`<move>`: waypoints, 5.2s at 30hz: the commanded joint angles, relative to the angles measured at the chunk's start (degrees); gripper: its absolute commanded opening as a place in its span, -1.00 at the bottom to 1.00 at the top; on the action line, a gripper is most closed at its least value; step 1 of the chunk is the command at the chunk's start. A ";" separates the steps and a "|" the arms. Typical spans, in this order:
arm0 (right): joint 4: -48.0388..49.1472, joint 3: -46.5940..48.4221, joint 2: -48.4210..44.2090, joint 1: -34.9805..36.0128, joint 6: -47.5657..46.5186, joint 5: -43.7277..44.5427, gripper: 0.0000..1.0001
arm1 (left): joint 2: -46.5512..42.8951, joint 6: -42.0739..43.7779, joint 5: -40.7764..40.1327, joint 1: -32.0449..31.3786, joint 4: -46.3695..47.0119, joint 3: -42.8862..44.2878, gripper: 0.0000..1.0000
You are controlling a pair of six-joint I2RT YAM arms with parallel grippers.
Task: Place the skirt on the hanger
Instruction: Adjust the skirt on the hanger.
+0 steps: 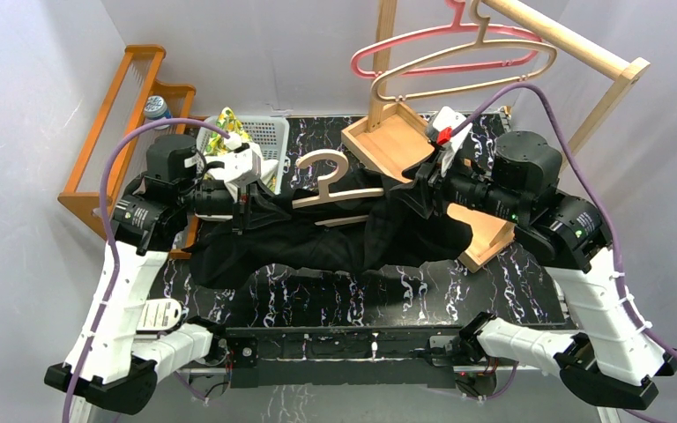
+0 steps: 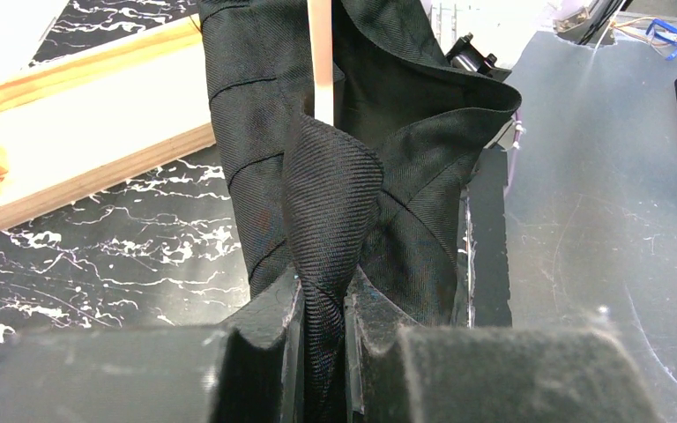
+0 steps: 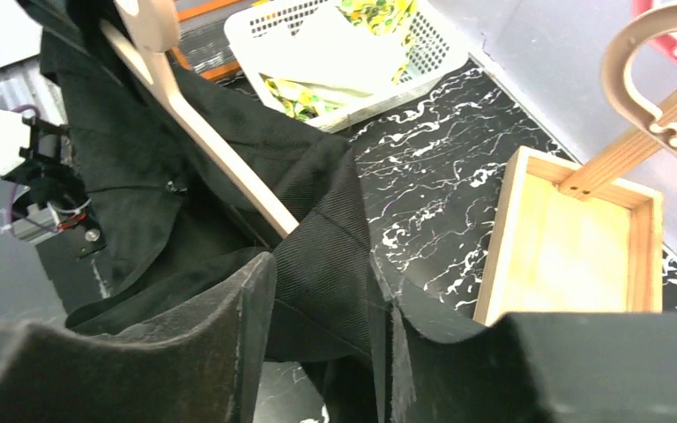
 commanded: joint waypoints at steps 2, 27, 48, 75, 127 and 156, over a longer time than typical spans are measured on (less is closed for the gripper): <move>2.94 0.51 1.03 0.12 -0.18 1.13 0.02 | -1.59 -0.45 3.56 0.26 3.13 0.33 -1.00; 6.06 -0.37 0.73 0.14 3.66 3.78 -1.00 | -0.86 0.30 0.98 0.28 0.67 -1.94 -1.00; 29.78 -9.32 -4.14 0.17 44.59 11.55 -1.00 | 1.57 1.79 -0.36 0.21 0.91 -3.73 -1.00; 7.77 -9.04 5.50 1.24 33.47 17.02 -0.18 | -2.26 -7.54 -24.40 0.26 6.21 -15.36 -1.00; 15.49 -15.90 11.14 14.65 31.45 43.84 -0.23 | -2.08 -9.56 -22.10 0.25 5.38 -19.04 -1.00; 19.40 -16.25 21.31 16.01 24.45 40.88 0.41 | -0.96 -9.30 -23.25 0.26 4.07 -19.10 -1.00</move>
